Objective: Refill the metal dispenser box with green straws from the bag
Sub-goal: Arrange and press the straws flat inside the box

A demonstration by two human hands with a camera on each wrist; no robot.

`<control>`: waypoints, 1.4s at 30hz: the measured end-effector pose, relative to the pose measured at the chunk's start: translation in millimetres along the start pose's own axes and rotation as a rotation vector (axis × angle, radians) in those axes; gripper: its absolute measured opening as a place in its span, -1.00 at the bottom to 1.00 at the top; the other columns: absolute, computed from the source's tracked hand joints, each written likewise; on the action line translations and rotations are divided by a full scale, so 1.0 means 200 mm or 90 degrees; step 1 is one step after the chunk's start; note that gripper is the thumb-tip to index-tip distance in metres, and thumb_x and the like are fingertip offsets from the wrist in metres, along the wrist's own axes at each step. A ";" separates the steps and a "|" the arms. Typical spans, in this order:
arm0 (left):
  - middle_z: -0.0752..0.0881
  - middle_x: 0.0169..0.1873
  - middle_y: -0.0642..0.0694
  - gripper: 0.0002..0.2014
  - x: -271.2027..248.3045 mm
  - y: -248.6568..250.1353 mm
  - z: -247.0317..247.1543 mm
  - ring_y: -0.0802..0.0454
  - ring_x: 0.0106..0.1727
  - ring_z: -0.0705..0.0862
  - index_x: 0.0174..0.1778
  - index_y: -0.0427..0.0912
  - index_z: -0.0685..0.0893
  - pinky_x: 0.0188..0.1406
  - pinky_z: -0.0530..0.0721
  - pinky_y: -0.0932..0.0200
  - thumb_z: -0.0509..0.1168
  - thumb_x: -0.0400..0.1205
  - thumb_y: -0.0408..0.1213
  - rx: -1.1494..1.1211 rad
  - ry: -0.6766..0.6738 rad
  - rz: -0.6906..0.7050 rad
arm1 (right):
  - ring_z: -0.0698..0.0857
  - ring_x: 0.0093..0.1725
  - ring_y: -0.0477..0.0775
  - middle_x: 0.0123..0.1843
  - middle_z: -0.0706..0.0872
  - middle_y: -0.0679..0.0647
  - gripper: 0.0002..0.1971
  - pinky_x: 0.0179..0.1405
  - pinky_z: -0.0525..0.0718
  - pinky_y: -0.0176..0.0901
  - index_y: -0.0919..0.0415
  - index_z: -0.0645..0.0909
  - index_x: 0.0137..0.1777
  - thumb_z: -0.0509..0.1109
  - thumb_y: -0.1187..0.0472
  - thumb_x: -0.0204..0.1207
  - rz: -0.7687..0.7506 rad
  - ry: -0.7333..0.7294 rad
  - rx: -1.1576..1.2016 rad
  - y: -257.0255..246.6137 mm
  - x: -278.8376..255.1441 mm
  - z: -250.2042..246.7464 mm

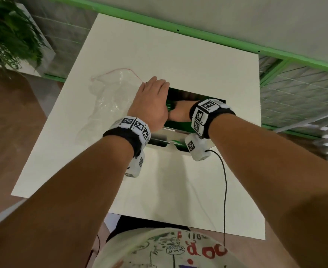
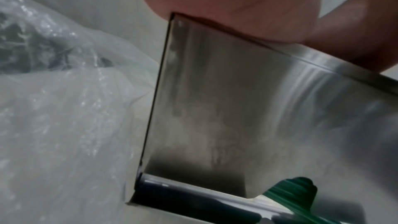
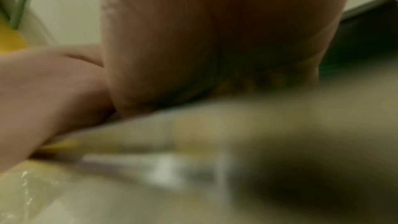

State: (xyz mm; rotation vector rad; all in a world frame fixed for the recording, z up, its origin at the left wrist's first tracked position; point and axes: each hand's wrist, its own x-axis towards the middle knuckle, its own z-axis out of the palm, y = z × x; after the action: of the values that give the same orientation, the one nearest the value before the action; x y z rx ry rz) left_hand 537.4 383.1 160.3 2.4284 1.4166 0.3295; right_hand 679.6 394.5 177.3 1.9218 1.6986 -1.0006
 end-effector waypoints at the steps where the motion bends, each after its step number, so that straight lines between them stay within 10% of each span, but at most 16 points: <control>1: 0.40 0.65 -0.29 -0.33 0.00 0.00 0.00 -0.33 0.74 0.24 0.69 -0.35 0.34 0.72 0.20 -0.32 0.18 0.58 -0.40 -0.001 0.001 0.001 | 0.48 0.56 0.24 0.64 0.43 0.30 -0.18 0.52 0.43 -0.02 0.28 0.27 0.69 0.30 -0.23 0.56 0.004 -0.007 -0.010 0.00 0.01 -0.02; 7: 0.47 0.60 -0.31 -0.28 0.00 0.00 0.01 -0.37 0.70 0.30 0.65 -0.38 0.41 0.68 0.26 -0.35 0.03 0.49 -0.30 -0.022 0.026 0.005 | 0.45 0.58 0.20 0.66 0.42 0.21 0.06 0.60 0.39 0.10 0.14 0.22 0.72 0.54 -0.23 0.25 -0.039 -0.032 0.037 -0.03 0.04 -0.01; 16: 0.47 0.60 -0.29 -0.33 0.00 -0.01 0.01 -0.34 0.70 0.31 0.65 -0.35 0.40 0.70 0.26 -0.32 0.15 0.53 -0.38 -0.035 0.025 0.005 | 0.65 0.04 0.14 0.10 0.70 0.13 -0.61 -0.06 0.64 -0.08 0.24 0.59 0.21 0.49 0.04 0.49 -0.105 0.016 -0.081 0.00 -0.09 -0.14; 22: 0.51 0.56 -0.29 -0.34 0.00 -0.02 0.01 -0.36 0.67 0.37 0.63 -0.35 0.43 0.65 0.33 -0.32 0.19 0.53 -0.39 -0.023 0.021 0.017 | 0.61 0.09 0.09 0.15 0.67 0.05 -0.67 0.09 0.58 -0.12 0.17 0.66 0.28 0.26 0.29 0.55 -0.176 0.173 0.007 0.13 -0.28 -0.14; 26: 0.47 0.59 -0.26 -0.34 0.01 0.00 0.00 -0.32 0.70 0.32 0.66 -0.31 0.39 0.69 0.29 -0.30 0.25 0.57 -0.44 -0.004 0.007 0.011 | 0.58 -0.15 0.06 -0.15 0.63 0.05 -0.77 -0.02 0.52 -0.07 0.29 0.63 -0.09 0.20 0.22 0.69 -0.172 -0.023 0.050 0.12 -0.36 -0.03; 32: 0.46 0.60 -0.26 -0.34 0.01 -0.01 0.00 -0.30 0.70 0.31 0.67 -0.31 0.38 0.70 0.27 -0.29 0.22 0.57 -0.45 -0.008 0.012 0.007 | 0.40 -0.31 0.11 -0.31 0.42 0.11 -0.43 -0.22 0.44 -0.06 0.24 0.42 -0.21 -0.05 -0.24 0.76 -0.127 -0.040 0.076 0.08 -0.34 0.01; 36: 0.47 0.59 -0.27 -0.35 0.01 -0.02 0.01 -0.33 0.69 0.32 0.66 -0.32 0.38 0.69 0.28 -0.31 0.23 0.57 -0.46 -0.014 0.011 0.012 | 0.49 -0.21 0.11 -0.20 0.52 0.17 -0.43 -0.13 0.52 0.08 0.51 0.58 -0.06 0.15 -0.10 0.72 -0.168 0.000 0.113 0.13 -0.37 -0.02; 39: 0.48 0.57 -0.27 -0.35 0.01 -0.02 0.01 -0.33 0.68 0.34 0.65 -0.32 0.40 0.68 0.30 -0.31 0.22 0.56 -0.44 -0.008 0.018 0.018 | 0.42 -0.24 0.14 -0.31 0.42 0.12 -0.61 -0.30 0.36 -0.02 0.07 0.41 -0.33 0.11 0.09 0.78 -0.185 0.010 0.045 0.13 -0.39 0.02; 42: 0.50 0.55 -0.28 -0.36 0.01 -0.02 0.01 -0.36 0.67 0.36 0.63 -0.34 0.43 0.65 0.32 -0.34 0.21 0.55 -0.43 -0.003 0.030 0.027 | 0.35 -0.26 0.13 -0.33 0.34 0.09 -0.57 -0.24 0.35 0.00 0.12 0.40 -0.29 -0.01 0.04 0.82 -0.141 -0.051 0.070 0.10 -0.38 0.04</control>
State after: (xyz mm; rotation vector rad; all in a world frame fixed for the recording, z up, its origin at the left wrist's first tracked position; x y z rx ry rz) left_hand 536.2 385.3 157.2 2.4643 1.3838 0.4032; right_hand 696.3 332.0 222.9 1.7595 1.8753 -1.2604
